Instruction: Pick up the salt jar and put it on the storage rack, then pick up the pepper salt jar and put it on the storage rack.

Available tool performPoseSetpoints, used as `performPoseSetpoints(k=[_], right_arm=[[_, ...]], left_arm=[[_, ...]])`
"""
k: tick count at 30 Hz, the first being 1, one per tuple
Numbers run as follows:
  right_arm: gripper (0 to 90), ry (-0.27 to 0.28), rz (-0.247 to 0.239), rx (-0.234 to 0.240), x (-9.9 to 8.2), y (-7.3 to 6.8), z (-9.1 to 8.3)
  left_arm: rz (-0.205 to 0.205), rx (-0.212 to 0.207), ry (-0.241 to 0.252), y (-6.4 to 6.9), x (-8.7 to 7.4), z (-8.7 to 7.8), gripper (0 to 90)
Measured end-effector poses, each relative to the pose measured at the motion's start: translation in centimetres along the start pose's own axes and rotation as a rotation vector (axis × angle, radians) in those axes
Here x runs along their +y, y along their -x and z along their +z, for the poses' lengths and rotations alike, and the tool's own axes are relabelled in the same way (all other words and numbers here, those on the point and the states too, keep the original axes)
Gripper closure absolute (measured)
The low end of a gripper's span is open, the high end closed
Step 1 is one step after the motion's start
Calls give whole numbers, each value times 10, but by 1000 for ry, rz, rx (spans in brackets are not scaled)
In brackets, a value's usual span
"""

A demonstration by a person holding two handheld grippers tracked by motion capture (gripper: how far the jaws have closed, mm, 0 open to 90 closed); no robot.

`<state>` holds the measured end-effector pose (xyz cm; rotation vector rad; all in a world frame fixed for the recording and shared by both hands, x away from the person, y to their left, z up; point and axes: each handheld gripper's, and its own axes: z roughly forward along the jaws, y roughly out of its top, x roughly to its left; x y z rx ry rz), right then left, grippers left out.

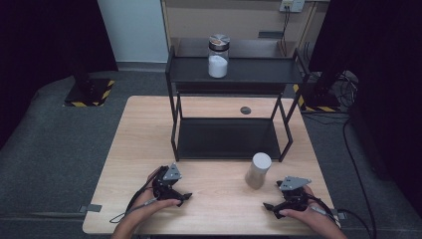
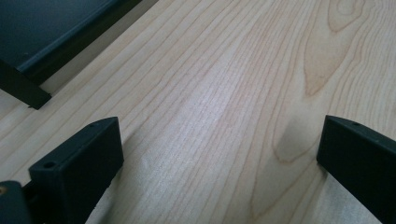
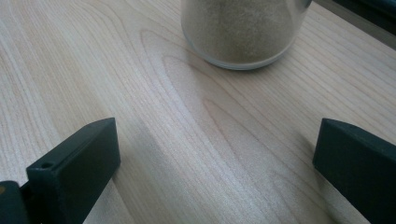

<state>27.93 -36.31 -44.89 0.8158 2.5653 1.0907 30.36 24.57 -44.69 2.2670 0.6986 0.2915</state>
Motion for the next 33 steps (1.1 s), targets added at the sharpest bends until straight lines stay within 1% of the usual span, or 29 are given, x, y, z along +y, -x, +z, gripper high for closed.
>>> performPoseSetpoints(k=[12,30,33], right_arm=[[15,0,-7,5,0,1,0],[16,0,-2,8,0,2,0],[16,0,-7,8,0,2,0]], left_arm=[[0,0,-1,0,0,0,0],[-5,1,1,1,0,0,0],[-2,-2,1,0,-1,0,0]])
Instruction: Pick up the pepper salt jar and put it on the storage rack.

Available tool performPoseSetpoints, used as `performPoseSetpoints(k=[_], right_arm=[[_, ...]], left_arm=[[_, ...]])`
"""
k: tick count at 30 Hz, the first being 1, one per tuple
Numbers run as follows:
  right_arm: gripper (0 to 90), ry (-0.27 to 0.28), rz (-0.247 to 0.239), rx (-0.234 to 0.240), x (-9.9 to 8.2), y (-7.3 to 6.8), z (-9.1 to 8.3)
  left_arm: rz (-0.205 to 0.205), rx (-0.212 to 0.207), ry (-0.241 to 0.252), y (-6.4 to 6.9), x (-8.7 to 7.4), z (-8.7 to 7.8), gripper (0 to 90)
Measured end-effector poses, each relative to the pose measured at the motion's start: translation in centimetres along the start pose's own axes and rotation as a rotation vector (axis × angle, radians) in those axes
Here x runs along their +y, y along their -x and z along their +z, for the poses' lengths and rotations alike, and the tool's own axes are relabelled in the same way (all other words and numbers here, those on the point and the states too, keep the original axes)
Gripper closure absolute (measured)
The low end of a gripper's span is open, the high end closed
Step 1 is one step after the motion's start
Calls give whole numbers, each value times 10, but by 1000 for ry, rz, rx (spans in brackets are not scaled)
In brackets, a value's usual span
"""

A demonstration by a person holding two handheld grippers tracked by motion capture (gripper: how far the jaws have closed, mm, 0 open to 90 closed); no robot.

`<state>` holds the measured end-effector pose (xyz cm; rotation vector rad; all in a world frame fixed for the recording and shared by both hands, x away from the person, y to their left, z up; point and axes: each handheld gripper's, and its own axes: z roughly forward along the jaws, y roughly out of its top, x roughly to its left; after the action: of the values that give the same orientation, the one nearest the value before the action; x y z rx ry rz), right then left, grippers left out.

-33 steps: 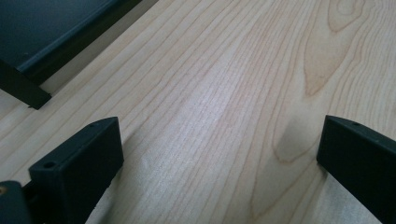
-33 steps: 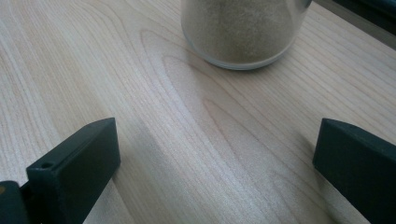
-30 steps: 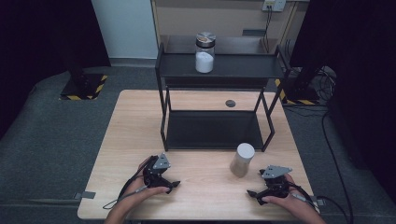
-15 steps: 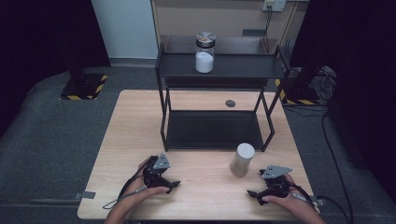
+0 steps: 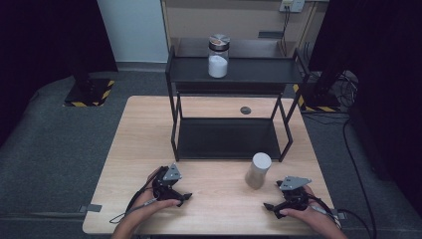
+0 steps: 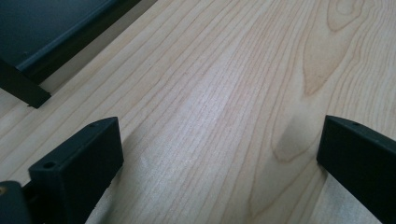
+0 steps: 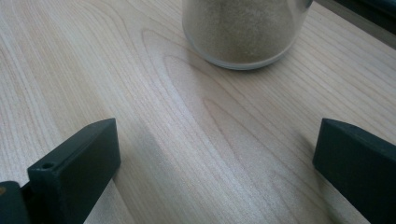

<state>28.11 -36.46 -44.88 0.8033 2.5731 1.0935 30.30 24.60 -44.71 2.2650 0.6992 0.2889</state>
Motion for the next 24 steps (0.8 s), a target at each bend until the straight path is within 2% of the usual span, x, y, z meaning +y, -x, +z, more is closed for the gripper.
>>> performPoseSetpoints(k=[5,11,24], right_arm=[[16,-9,5,16,2,4,-1],[45,-1,23,14,3,9,-2],[73,26,6,15,11,11,-12]], left_arm=[[1,-2,0,0,0,0,0],[2,-2,0,0,0,0,0],[4,-2,-1,1,-1,-1,0]])
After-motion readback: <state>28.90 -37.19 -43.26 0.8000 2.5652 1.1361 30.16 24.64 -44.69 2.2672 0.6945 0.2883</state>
